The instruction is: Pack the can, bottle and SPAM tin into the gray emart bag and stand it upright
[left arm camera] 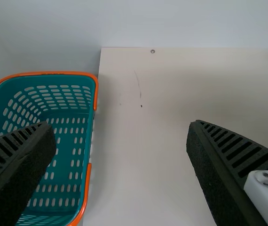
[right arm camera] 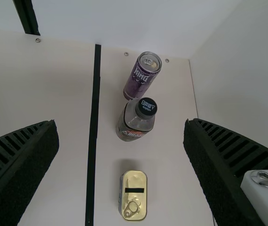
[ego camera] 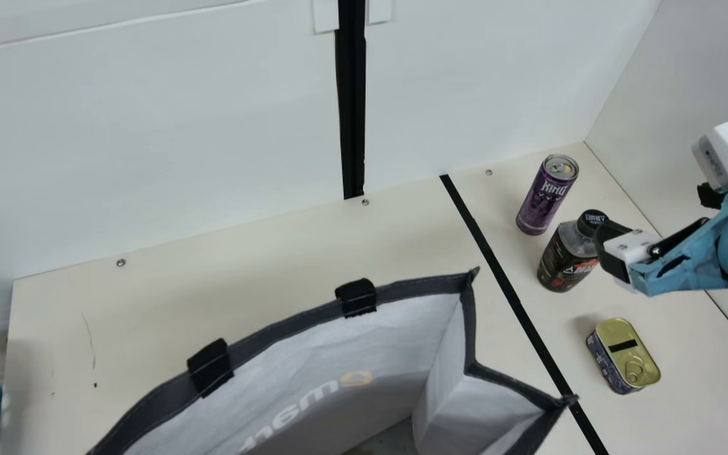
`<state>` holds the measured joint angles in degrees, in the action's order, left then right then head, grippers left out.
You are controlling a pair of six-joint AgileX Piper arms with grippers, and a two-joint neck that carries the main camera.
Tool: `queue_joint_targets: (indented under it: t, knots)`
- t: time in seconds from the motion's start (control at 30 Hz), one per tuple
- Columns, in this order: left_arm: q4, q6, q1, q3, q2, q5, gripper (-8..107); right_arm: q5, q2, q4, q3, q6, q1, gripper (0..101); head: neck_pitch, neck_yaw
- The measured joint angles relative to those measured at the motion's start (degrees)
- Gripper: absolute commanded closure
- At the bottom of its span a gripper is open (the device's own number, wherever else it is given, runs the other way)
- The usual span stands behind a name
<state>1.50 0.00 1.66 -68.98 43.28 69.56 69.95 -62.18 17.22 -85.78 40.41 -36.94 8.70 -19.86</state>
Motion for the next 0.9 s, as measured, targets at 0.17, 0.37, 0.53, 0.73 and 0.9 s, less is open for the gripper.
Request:
queue_joint_targets:
  t: [0.17, 0.37, 0.53, 0.73, 0.9]
  knots:
    - [0.0, 0.0, 0.0, 0.0, 0.0, 0.0, 9, 0.0, 0.1, 0.0, 0.0, 0.1, 0.0, 6, 0.0, -0.1]
    - [0.0, 0.0, 0.0, 0.0, 0.0, 0.0, 9, 0.0, 0.1, 0.0, 0.0, 0.1, 0.0, 6, 0.0, -0.1]
    - [0.0, 0.0, 0.0, 0.0, 0.0, 0.0, 9, 0.0, 0.1, 0.0, 0.0, 0.1, 0.0, 6, 0.0, -0.1]
    - [0.0, 0.0, 0.0, 0.0, 0.0, 0.0, 9, 0.0, 0.1, 0.0, 0.0, 0.1, 0.0, 6, 0.0, -0.1]
    - [0.0, 0.0, 0.0, 0.0, 0.0, 0.0, 9, 0.0, 0.1, 0.0, 0.0, 0.1, 0.0, 6, 0.0, 0.0]
